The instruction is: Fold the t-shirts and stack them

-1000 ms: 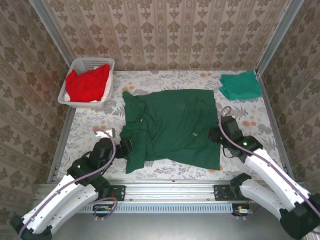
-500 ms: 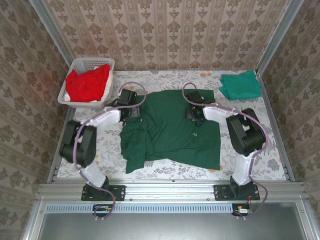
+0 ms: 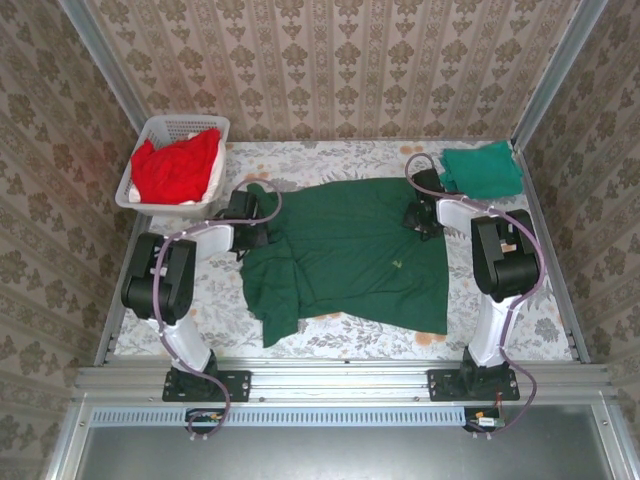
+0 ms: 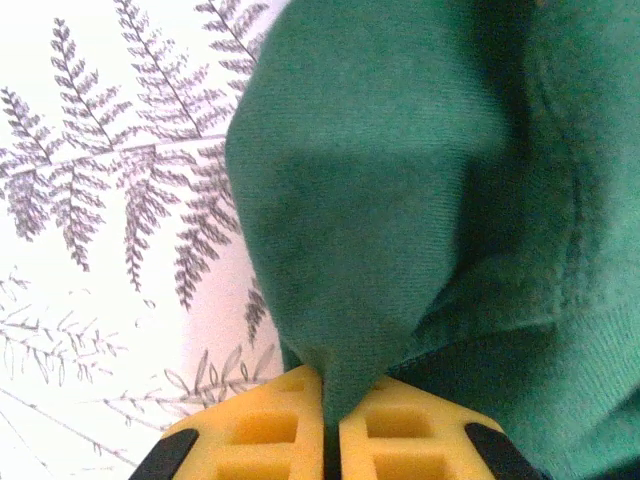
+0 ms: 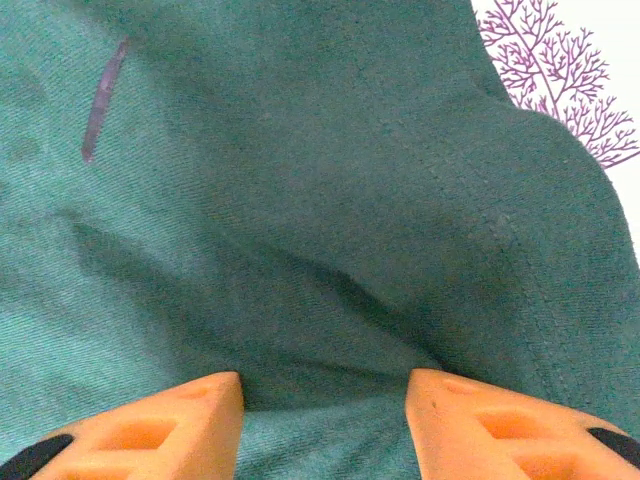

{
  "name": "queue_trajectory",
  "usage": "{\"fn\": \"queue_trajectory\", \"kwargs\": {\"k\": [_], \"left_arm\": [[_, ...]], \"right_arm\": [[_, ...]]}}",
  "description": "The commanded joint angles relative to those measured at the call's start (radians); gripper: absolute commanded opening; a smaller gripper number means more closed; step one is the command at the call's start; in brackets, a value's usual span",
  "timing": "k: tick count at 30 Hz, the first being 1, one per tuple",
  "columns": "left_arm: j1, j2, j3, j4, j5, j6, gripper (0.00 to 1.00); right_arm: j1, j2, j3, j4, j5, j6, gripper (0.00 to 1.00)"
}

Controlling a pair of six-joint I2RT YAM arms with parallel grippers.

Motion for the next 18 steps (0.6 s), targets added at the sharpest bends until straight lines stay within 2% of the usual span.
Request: {"fn": "queue_trajectory", "kwargs": {"k": [1, 7, 9, 10, 11, 12, 16, 18], "left_arm": [[0.018, -0.105, -0.014, -0.115, -0.015, -0.011, 0.08], [0.157, -0.317, -0.124, -0.203, -0.074, -0.098, 0.0], [0.207, -0.373, -0.172, -0.205, -0.077, -0.114, 0.02], [0.231, -0.393, -0.191, -0.201, -0.061, -0.111, 0.16], [0.247, -0.404, -0.198, -0.205, -0.052, -0.114, 0.37], [0.254, -0.413, -0.194, -0.22, -0.049, -0.111, 0.48], [0.235, -0.446, -0.16, -0.262, -0.045, -0.089, 0.55], [0.202, -0.478, -0.133, -0.29, -0.101, -0.085, 0.56]], "right_arm": [[-0.008, -0.018, -0.029, -0.068, -0.003, -0.014, 0.5], [-0.023, -0.047, -0.062, -0.052, -0.003, -0.007, 0.49], [-0.028, -0.055, -0.07, -0.047, -0.005, -0.006, 0.49], [-0.029, -0.06, -0.074, -0.045, -0.006, -0.007, 0.49], [-0.027, -0.064, -0.076, -0.044, -0.012, -0.004, 0.48], [-0.024, -0.074, -0.081, -0.041, -0.017, -0.002, 0.47], [0.045, -0.174, -0.115, -0.042, 0.02, 0.008, 0.46], [0.116, -0.223, -0.128, -0.029, 0.051, 0.01, 0.47]]}}
